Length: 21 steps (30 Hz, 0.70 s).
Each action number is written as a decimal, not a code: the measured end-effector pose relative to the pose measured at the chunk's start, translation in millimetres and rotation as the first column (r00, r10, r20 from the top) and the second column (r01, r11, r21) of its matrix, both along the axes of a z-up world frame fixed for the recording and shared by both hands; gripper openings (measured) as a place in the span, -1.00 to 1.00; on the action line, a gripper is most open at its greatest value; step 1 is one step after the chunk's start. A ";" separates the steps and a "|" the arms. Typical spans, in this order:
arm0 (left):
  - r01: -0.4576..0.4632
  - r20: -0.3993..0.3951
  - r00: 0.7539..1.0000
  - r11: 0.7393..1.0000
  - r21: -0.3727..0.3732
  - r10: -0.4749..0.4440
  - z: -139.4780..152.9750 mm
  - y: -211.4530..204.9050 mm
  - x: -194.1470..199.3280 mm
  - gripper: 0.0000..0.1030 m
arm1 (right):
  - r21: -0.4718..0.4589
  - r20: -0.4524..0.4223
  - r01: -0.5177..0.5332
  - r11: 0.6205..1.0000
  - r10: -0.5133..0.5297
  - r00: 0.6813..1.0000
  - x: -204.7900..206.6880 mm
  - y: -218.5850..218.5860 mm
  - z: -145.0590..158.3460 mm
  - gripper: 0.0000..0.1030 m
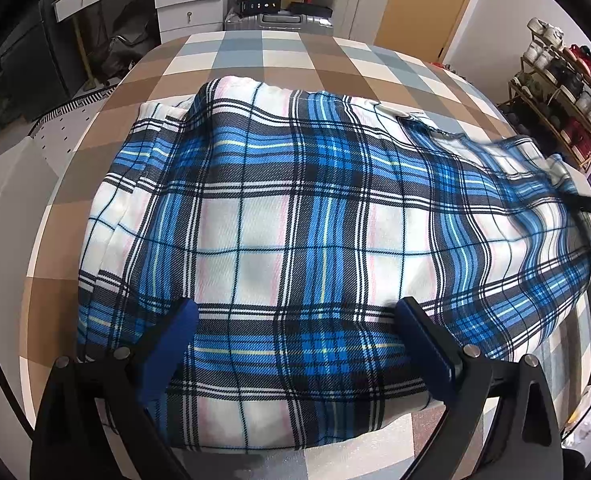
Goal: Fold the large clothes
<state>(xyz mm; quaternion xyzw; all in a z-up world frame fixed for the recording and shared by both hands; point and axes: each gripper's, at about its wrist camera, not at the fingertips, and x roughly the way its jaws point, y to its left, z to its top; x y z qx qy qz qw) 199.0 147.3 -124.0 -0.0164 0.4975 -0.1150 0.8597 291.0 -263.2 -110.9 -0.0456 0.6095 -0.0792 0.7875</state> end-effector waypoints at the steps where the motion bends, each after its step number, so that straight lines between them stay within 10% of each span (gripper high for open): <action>1: 0.001 0.000 1.000 1.000 0.000 -0.001 0.3 -0.2 0.3 0.88 | 0.006 -0.013 0.008 1.000 -0.008 1.000 -0.5 -1.5 -8.7 0.69; 11: 0.000 -0.006 1.000 1.000 -0.004 0.000 1.2 0.3 1.0 0.87 | 0.112 0.101 0.098 0.989 -0.109 0.989 -21.0 -22.4 0.7 0.86; 21: -0.110 0.080 0.991 0.993 0.031 0.108 19.2 15.8 0.4 0.87 | 0.231 0.239 -0.246 0.941 0.190 0.952 -37.1 108.4 45.0 0.88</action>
